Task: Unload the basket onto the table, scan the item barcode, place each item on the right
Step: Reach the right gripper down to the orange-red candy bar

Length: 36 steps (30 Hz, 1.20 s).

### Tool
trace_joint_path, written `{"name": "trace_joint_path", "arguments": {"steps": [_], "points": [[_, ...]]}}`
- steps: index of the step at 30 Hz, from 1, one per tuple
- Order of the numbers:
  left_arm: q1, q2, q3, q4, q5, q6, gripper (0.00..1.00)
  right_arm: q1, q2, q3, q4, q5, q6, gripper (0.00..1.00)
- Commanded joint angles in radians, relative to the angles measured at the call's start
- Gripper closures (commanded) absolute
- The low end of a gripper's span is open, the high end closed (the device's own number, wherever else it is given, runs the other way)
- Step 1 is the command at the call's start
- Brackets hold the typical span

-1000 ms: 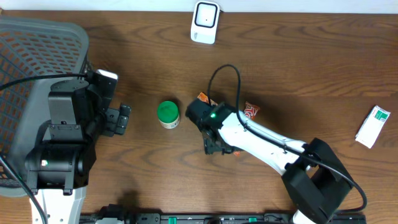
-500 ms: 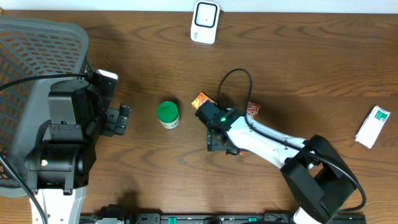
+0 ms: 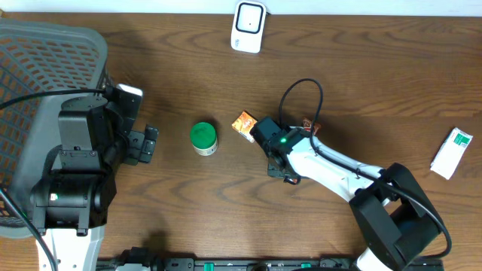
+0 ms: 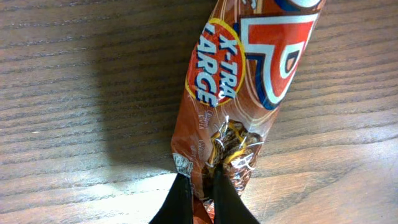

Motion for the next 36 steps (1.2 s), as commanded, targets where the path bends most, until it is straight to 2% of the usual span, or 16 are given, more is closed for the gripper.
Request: {"name": "trace_joint_path", "arguments": {"steps": [1,4,8,11,14,19,21,27,33,36], "points": [[0.005,-0.003,-0.003,0.000,0.012,-0.010,0.01,-0.003,0.035,-0.040,0.017,-0.080,-0.005,0.99],[0.005,-0.003,-0.003,0.000,0.012,-0.010,0.01,-0.006,-0.002,-0.017,0.018,-0.241,-0.082,0.99],[0.005,-0.003,-0.003,0.000,0.012,-0.010,0.01,-0.032,-0.183,0.015,0.078,-0.768,-0.257,0.99],[0.005,-0.003,-0.003,0.000,0.012,-0.010,0.01,-0.071,-0.291,0.015,0.080,-0.927,-0.263,0.99],[0.005,-0.003,-0.003,0.000,0.012,-0.010,0.01,-0.130,-0.353,0.013,0.020,-0.999,-0.278,0.99],[0.005,-0.003,-0.003,0.000,0.012,-0.010,0.01,-0.212,-0.347,-0.044,0.012,-1.126,-0.376,0.99],[0.005,-0.003,-0.003,0.000,0.012,-0.010,0.01,-0.237,-0.333,-0.105,0.054,-1.173,-0.395,0.99],[0.005,-0.003,-0.003,0.000,0.012,-0.010,0.01,-0.301,-0.282,-0.363,0.365,-1.438,-0.401,0.99],[0.005,-0.003,-0.003,0.000,0.012,-0.010,0.01,-0.399,-0.276,-0.467,0.393,-1.406,-0.443,0.99],[0.005,-0.003,-0.003,0.000,0.012,-0.010,0.01,-0.451,-0.276,-0.468,0.351,-1.266,-0.446,0.99]]}}
